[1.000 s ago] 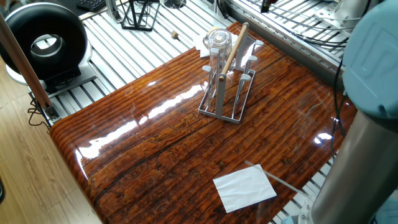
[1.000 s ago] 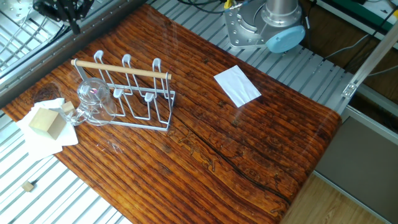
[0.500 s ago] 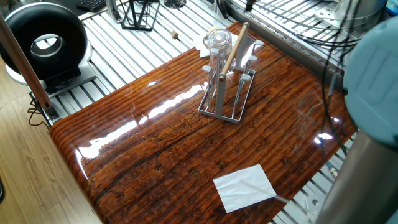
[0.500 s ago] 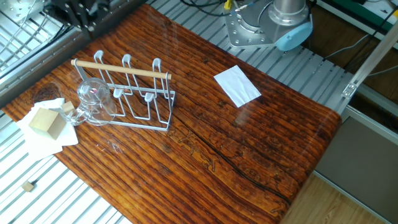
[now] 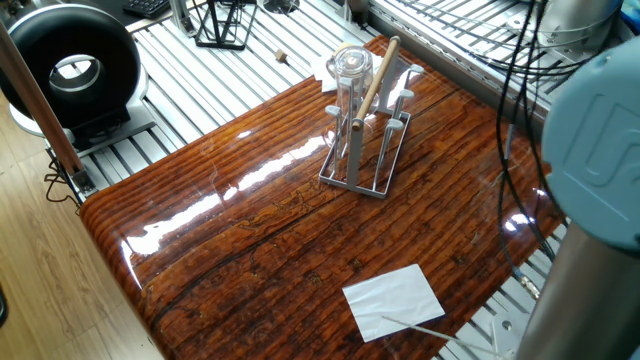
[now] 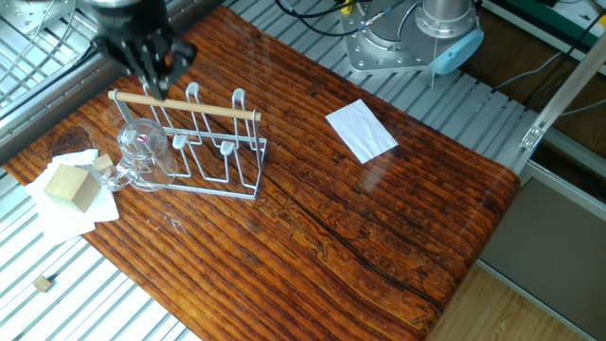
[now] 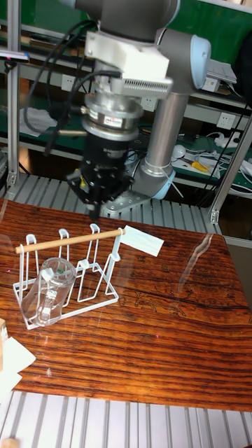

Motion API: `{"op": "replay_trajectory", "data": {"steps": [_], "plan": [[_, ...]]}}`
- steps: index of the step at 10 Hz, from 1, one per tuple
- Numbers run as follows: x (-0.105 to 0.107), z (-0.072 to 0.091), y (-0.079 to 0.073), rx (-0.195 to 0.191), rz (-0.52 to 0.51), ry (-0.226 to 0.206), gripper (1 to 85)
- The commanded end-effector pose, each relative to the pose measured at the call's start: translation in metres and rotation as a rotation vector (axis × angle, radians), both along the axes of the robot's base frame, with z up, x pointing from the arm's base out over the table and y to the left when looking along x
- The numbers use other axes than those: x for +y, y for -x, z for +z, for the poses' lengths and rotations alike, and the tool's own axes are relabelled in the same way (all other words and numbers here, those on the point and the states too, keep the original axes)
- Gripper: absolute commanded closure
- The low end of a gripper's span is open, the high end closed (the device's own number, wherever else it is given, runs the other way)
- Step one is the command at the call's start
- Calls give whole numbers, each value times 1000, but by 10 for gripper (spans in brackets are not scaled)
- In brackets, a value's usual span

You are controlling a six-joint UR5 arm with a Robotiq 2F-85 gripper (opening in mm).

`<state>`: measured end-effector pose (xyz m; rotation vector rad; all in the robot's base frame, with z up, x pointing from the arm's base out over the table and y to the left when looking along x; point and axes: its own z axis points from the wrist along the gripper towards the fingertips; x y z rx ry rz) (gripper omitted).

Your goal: Put the cup on the cup rack

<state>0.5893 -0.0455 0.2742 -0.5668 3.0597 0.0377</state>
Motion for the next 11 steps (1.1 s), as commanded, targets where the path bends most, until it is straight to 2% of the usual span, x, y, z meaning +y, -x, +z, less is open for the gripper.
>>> {"op": "replay_trajectory", "data": {"steps": [1,3,7,8,11], "plan": [[26,-10,-19,11,-158,-76,847],[15,-13,-21,13,-158,-41,847],[16,-13,-30,-22,-133,-44,847],[12,-14,-33,-30,-135,-31,847],[4,-10,-41,-49,-128,-27,847]]}}
